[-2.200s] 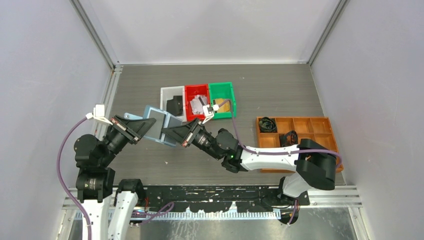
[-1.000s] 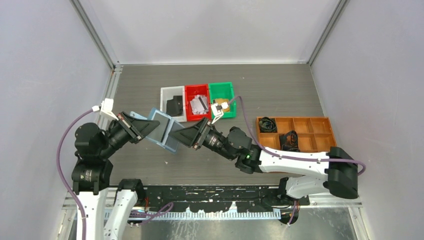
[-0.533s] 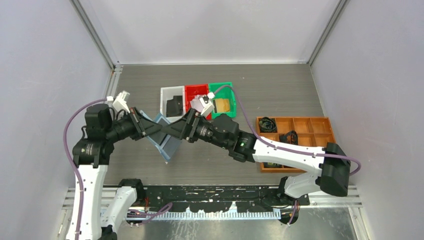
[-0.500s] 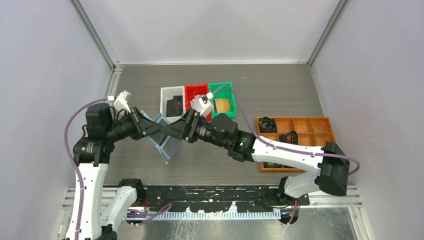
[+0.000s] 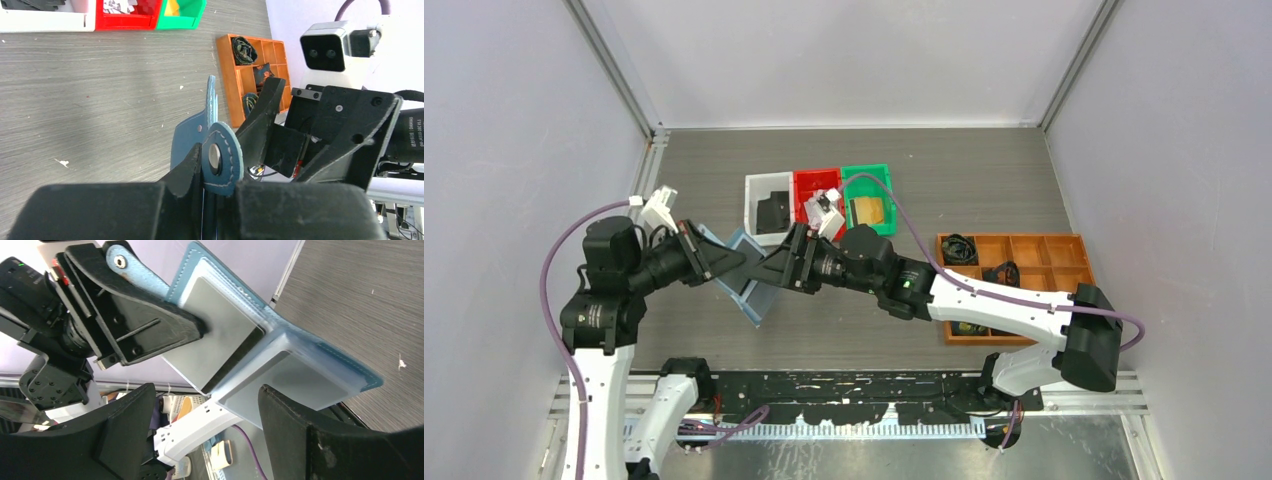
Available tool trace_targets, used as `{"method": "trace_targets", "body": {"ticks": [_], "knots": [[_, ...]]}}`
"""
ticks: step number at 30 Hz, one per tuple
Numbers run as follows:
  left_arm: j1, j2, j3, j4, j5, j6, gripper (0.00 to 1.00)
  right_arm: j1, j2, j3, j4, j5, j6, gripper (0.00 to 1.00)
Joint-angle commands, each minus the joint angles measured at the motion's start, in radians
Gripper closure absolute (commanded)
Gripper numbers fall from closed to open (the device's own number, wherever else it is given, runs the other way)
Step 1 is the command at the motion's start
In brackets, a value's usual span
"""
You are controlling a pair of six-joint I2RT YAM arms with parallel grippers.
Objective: Take the credit cards out of the card holder
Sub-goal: Remove the credit card from the card holder.
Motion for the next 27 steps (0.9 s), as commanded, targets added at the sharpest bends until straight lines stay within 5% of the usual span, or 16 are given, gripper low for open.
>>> {"method": "trace_targets", "body": {"ticks": [1,11,22,27], "knots": [[-0.002,-0.020,0.037,0.016,0.006,-0.026,1.00,-0.001,-0.050,0.053,-0.023,-0.039,-0.037,0.19],[-0.003,-0.056,0.032,0.028,0.010,-0.090,1.00,-0.005,-0.072,0.057,-0.055,-0.102,-0.031,0.19],[-0.002,-0.074,0.002,0.081,0.019,-0.160,1.00,-0.005,-0.027,-0.019,0.133,-0.137,0.077,0.20],[-0.003,-0.096,-0.025,0.098,0.025,-0.194,1.00,-0.005,0.008,-0.052,0.263,-0.140,0.141,0.29]]}}
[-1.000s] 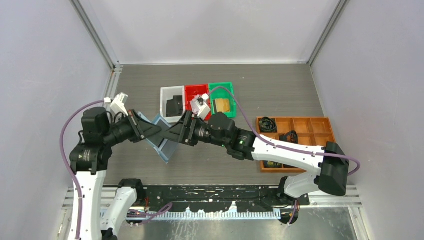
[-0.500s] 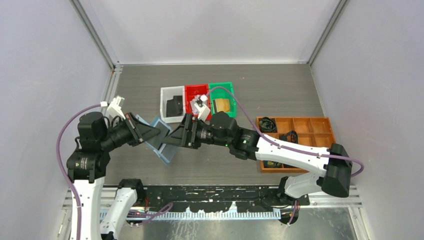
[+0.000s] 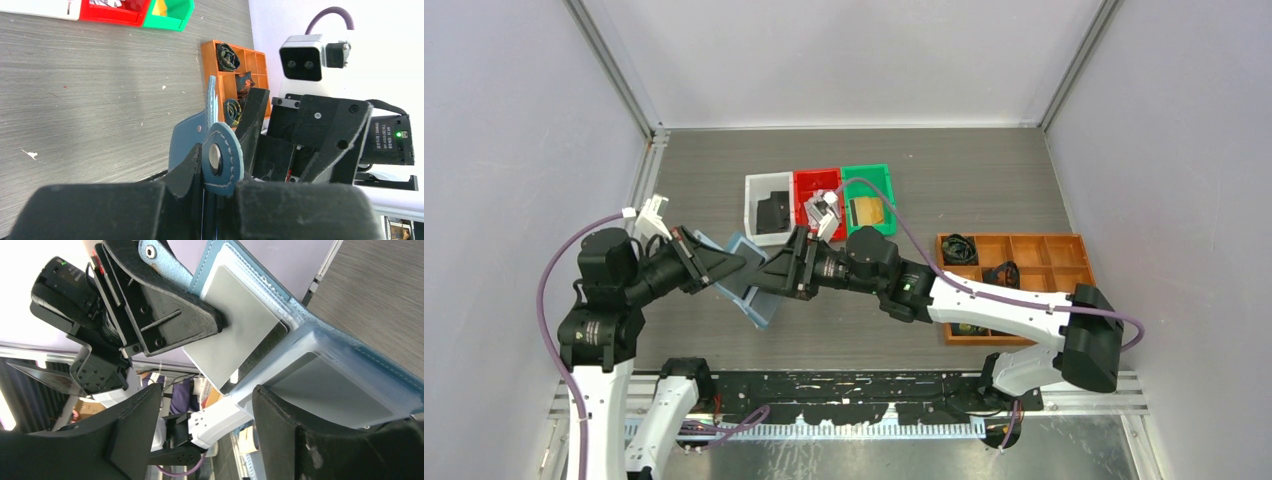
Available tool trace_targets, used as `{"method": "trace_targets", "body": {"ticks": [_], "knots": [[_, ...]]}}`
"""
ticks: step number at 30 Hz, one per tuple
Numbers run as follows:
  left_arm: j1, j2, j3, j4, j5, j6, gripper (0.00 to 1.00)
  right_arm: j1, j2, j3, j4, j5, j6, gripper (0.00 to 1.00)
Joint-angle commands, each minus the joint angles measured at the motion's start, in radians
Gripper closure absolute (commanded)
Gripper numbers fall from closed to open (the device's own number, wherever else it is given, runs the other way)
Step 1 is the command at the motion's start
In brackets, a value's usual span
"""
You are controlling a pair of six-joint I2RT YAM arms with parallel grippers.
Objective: Take the credit cards out of the card holder
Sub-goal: Remove the credit card from the card holder.
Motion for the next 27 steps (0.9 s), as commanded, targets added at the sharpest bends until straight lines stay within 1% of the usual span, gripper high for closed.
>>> {"method": "trace_targets", "body": {"ticks": [1,3,7,12,16,21,24,27], "knots": [[-0.003,-0.037,-0.022,0.102,0.029,-0.055,1.00,-0.003,0.025,-0.025,0.197,-0.016,0.084,0.30],[-0.003,-0.052,-0.045,0.124,0.020,-0.076,1.00,-0.003,0.033,-0.035,0.233,-0.002,0.105,0.33],[-0.003,-0.067,-0.076,0.178,0.016,-0.133,1.00,-0.003,0.038,-0.029,0.215,0.024,0.111,0.34],[-0.003,-0.055,-0.066,0.198,0.007,-0.163,1.00,-0.003,0.034,-0.040,0.190,0.049,0.105,0.35],[-0.003,-0.053,-0.066,0.220,-0.008,-0.200,1.00,-0.003,0.043,-0.060,0.209,0.067,0.121,0.36],[-0.002,-0.067,-0.080,0.253,0.020,-0.288,1.00,-0.003,0.058,-0.084,0.315,0.104,0.134,0.39],[-0.003,-0.075,-0.092,0.281,0.041,-0.343,1.00,-0.004,0.084,-0.096,0.441,0.123,0.165,0.43],[-0.002,-0.082,-0.106,0.310,0.045,-0.373,1.00,-0.003,0.113,-0.117,0.576,0.158,0.220,0.49]]}}
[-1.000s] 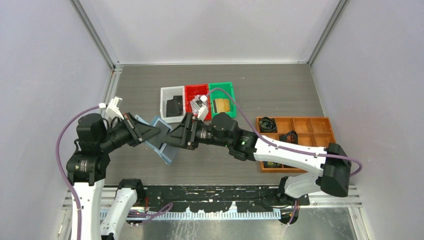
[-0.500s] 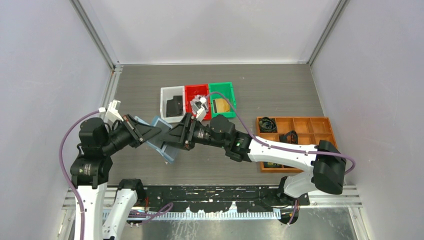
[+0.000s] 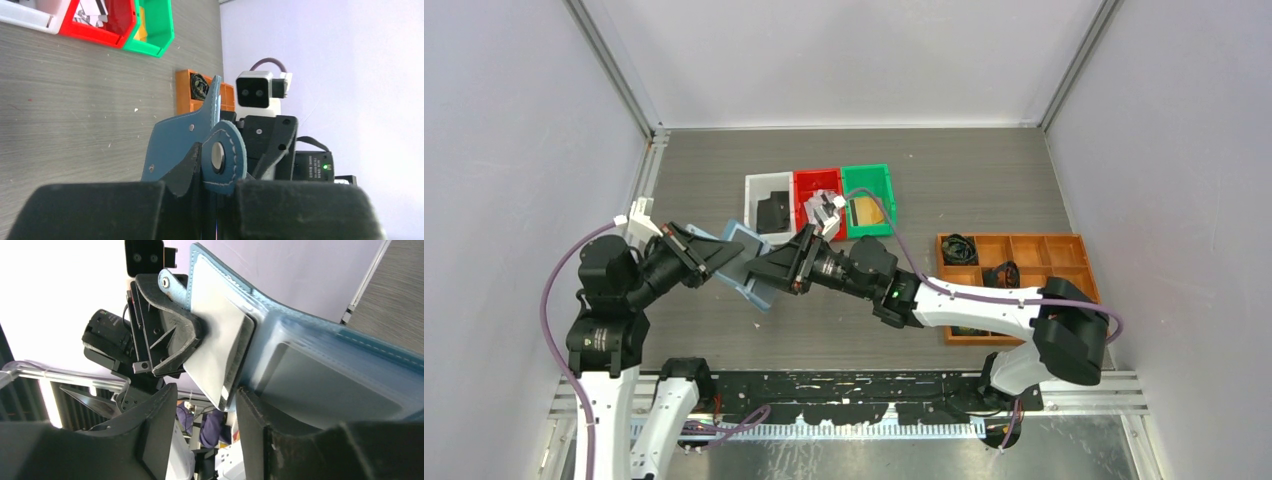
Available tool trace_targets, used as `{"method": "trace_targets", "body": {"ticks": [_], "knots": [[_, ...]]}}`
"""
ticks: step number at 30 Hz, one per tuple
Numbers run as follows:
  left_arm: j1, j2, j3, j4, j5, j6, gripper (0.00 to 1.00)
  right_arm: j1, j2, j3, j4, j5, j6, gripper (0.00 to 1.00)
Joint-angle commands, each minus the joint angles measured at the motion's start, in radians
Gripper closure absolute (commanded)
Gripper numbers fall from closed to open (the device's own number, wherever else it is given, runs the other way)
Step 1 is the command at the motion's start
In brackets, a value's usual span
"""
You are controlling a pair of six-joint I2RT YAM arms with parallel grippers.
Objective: Take the credit cards out of the card holder
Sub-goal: Remove the credit card from the card holder.
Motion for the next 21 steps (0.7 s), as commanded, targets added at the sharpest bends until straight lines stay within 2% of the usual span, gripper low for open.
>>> {"method": "trace_targets", "body": {"ticks": [1,5,10,21], "knots": [[-0.005,-0.025,-0.009,0.134,0.079,-0.118,1.00,0.002,0.047,-0.009,0.263,0.074,0.081,0.51],[-0.005,-0.045,-0.040,0.140,0.055,-0.107,1.00,0.009,0.060,0.014,0.258,0.075,0.086,0.58],[-0.005,-0.061,-0.074,0.143,0.044,-0.084,1.00,0.009,0.071,0.018,0.258,0.082,0.125,0.71],[-0.004,-0.074,-0.074,0.144,0.009,0.006,1.00,0.013,0.063,0.046,0.264,0.047,0.130,0.76]]}}
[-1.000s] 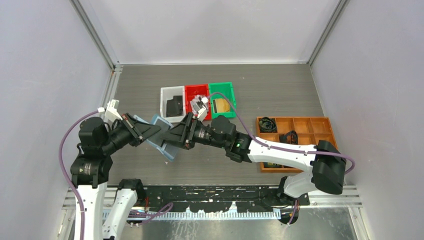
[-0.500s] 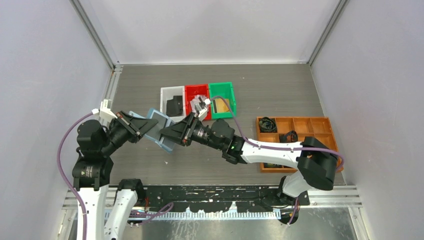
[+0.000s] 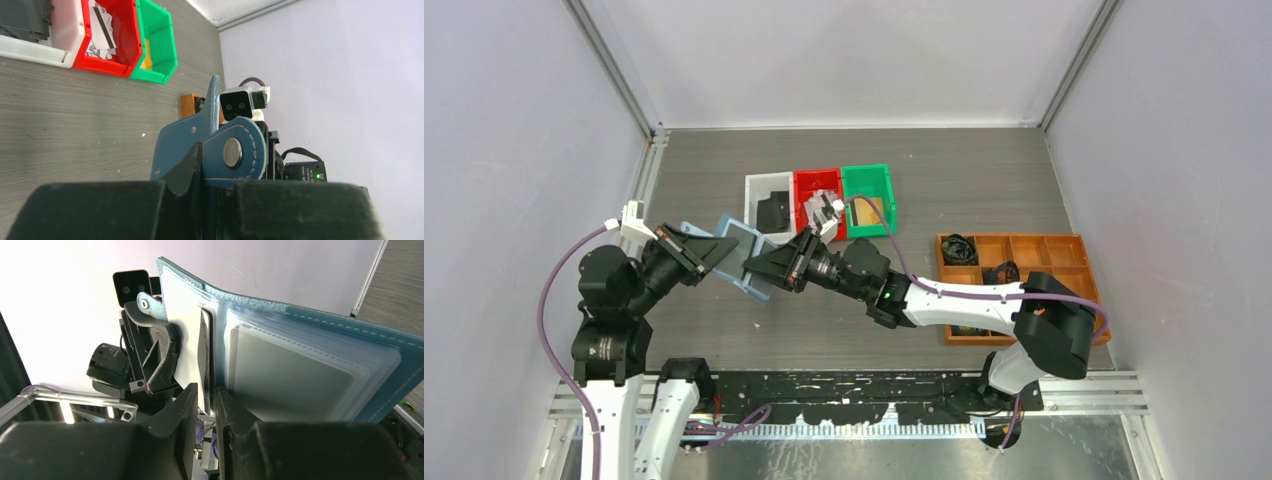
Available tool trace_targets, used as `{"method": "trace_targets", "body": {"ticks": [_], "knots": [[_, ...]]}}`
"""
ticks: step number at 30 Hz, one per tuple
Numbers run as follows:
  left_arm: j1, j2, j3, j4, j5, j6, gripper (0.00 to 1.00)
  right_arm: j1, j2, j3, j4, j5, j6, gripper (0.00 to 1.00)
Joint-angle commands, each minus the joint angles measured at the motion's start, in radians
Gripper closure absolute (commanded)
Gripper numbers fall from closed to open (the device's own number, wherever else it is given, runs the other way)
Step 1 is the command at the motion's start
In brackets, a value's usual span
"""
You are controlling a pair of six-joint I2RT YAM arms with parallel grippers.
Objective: Take the credit cards out of the card holder
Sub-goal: Remove the credit card from the card holder.
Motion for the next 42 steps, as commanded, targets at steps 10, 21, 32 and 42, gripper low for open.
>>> {"method": "trace_targets", "body": {"ticks": [10,21,32,42], "knots": [[-0.016,-0.021,-0.020,0.034,0.057,0.035,0.94,0.015,-0.017,0.044,0.187,-0.009,0.070,0.89],[-0.016,-0.034,-0.022,0.029,0.074,0.018,0.79,0.014,-0.064,-0.034,0.225,0.030,0.026,0.97],[-0.016,-0.040,-0.014,0.042,0.031,-0.014,0.98,0.019,-0.100,-0.068,0.136,0.014,0.019,0.83],[-0.016,-0.044,0.006,0.058,0.053,-0.043,1.00,0.008,-0.266,-0.061,-0.191,0.060,-0.178,0.48]]}}
